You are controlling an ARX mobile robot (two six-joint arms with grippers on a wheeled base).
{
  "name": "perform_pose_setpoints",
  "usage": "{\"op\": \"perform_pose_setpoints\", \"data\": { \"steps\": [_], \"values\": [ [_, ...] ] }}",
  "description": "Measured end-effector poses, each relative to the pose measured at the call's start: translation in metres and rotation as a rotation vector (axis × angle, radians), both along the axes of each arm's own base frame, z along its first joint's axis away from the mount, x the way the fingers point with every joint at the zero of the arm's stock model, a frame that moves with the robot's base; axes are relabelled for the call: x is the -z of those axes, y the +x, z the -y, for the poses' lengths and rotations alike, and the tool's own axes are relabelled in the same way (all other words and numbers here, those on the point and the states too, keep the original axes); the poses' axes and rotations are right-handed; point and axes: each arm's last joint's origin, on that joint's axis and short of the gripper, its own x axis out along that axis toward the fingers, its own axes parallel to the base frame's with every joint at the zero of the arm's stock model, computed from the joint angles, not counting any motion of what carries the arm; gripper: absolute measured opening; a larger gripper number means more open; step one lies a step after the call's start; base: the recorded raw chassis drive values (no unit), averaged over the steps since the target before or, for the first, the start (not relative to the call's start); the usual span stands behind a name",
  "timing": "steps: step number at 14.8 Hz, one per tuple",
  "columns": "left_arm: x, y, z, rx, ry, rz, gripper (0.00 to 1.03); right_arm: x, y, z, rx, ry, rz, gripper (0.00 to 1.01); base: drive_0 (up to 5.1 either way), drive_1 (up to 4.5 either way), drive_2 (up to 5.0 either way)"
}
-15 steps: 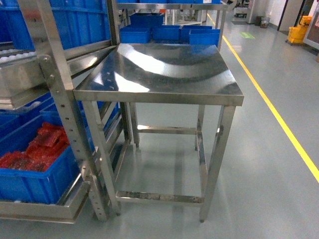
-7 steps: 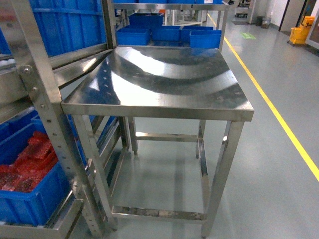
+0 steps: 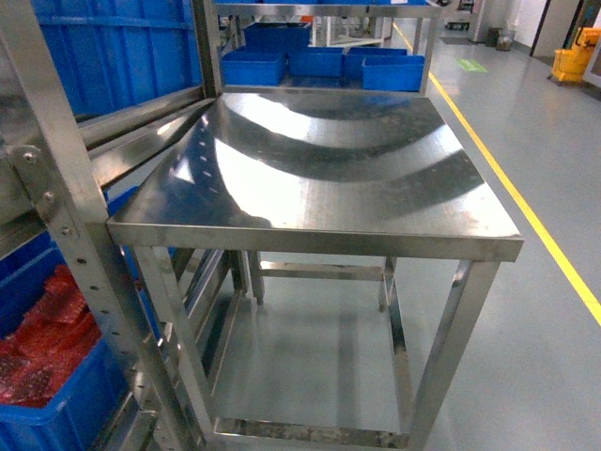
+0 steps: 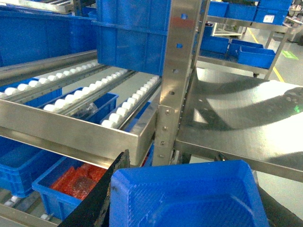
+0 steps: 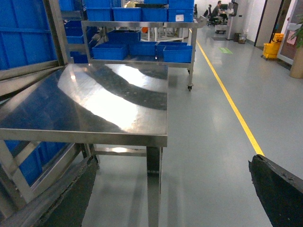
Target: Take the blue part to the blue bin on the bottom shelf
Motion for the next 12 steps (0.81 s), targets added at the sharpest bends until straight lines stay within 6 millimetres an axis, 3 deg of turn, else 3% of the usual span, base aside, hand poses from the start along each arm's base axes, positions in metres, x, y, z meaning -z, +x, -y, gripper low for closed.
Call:
{"op": "perform_pose_setpoints", "data": {
  "steps": [12],
  "values": [
    [-0.0002, 0.0001, 0.0, 0.0, 0.0, 0.001, 0.44, 0.0001, 0.0, 0.0, 0.0, 0.0, -0.001, 0.98, -4.9, 2.46, 2.5]
  ]
}}
